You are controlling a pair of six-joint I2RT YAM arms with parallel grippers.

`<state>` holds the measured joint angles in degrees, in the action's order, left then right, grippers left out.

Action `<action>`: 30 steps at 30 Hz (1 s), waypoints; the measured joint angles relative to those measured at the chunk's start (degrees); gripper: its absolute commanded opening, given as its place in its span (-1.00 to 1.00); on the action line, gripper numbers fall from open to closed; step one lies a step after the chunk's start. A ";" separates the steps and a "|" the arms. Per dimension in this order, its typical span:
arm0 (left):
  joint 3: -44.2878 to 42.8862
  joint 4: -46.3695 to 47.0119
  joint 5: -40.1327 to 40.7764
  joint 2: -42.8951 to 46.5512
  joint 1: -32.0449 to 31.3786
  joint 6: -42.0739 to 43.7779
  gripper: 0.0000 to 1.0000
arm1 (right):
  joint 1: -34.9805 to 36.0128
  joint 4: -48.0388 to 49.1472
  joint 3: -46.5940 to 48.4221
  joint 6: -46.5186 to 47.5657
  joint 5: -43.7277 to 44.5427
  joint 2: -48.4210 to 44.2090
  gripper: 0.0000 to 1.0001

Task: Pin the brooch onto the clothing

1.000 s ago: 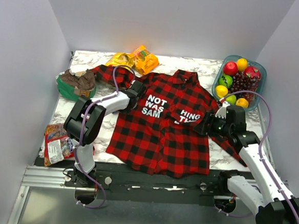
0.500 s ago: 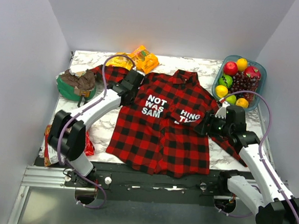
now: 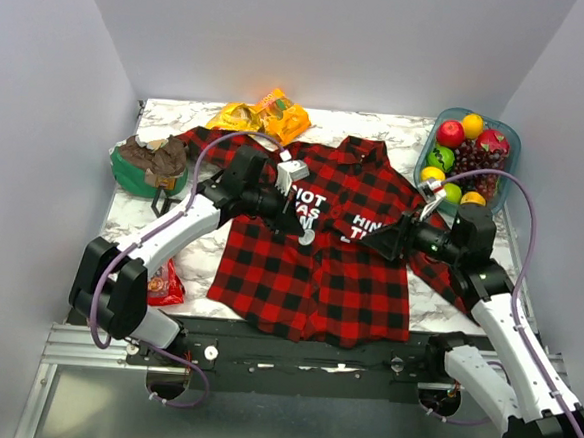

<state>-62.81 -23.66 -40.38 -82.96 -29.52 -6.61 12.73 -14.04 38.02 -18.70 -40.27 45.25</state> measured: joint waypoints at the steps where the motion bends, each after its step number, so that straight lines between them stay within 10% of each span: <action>1: 1.07 1.60 -3.58 0.02 0.13 -1.38 -1.00 | 0.46 2.60 -0.42 -0.33 -1.66 0.09 0.34; 12: 9.66 18.64 -23.34 0.35 0.20 -12.39 -1.00 | 8.66 14.47 -2.10 0.83 -9.42 10.03 0.29; 30: 10.51 19.87 -28.44 -1.01 0.20 -12.85 -1.00 | 16.92 22.08 -2.08 1.57 -13.00 20.04 0.04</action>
<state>-52.29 -3.79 -68.82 -83.96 -29.32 -19.46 29.65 8.03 35.94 -17.12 -53.28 65.30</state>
